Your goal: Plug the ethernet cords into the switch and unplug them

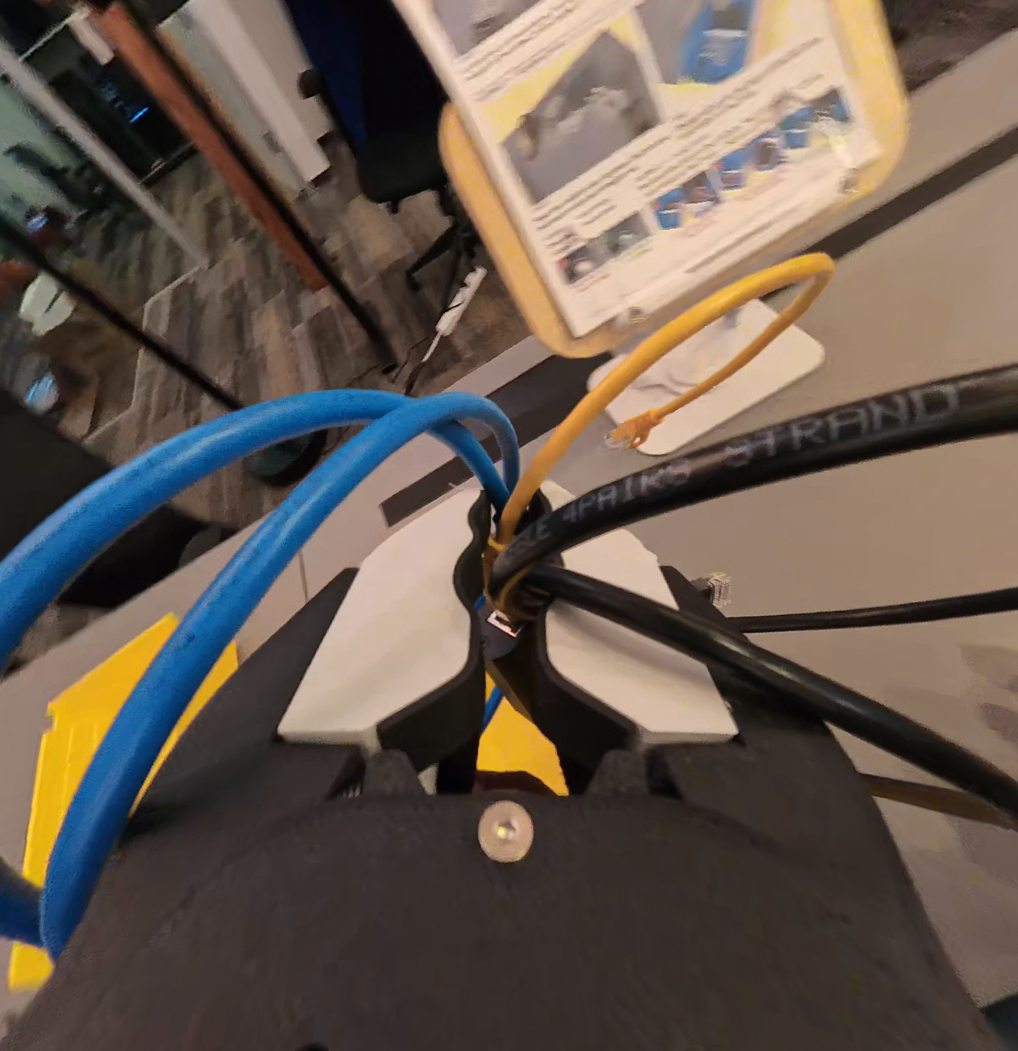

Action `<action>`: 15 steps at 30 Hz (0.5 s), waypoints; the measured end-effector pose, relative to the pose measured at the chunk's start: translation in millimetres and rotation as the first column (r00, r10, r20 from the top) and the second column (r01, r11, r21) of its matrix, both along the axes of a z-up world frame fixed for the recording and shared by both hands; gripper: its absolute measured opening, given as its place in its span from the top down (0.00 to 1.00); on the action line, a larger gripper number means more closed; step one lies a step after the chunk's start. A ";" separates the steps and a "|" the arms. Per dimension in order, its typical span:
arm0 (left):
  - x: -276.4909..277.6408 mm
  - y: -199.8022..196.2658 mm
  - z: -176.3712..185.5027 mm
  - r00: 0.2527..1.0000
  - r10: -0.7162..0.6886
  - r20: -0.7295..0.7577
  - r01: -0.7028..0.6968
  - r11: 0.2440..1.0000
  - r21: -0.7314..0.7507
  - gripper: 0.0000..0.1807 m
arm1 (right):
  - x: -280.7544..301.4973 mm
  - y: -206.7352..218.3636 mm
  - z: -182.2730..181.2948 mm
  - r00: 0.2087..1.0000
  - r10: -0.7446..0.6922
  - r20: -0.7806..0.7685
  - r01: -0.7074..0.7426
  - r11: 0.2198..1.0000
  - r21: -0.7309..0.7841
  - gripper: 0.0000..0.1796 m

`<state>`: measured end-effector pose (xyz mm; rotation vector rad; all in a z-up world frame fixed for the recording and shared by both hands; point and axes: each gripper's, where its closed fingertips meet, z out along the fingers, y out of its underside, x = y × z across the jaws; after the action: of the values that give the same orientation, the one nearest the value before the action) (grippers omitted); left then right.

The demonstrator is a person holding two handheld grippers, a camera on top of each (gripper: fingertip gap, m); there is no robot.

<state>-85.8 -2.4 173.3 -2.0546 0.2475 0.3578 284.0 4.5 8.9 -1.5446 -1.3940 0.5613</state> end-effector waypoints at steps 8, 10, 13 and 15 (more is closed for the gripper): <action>156.0 49.2 -67.2 0.900 -0.432 0.048 0.435 0.892 -0.126 0.93 | -22.0 -8.0 16.2 0.996 0.064 -0.054 -0.067 0.996 -0.060 0.78; 187.4 54.4 -83.4 0.863 -0.494 0.108 0.505 0.850 -0.146 0.93 | -33.8 -7.5 18.8 0.994 0.086 -0.072 -0.091 0.993 -0.078 0.79; 227.9 58.5 -97.0 0.792 -0.592 0.151 0.610 0.781 -0.136 0.93 | -52.9 -5.6 20.4 0.984 0.120 -0.128 -0.137 0.982 -0.134 0.80; 248.4 59.6 -104.2 0.755 -0.632 0.174 0.654 0.744 -0.137 0.93 | -66.6 -6.3 18.7 0.974 0.147 -0.173 -0.178 0.967 -0.184 0.80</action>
<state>162.5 57.2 69.1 -2.0150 0.9272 -0.2308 217.4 -1.8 27.6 -1.5113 -1.3831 0.9283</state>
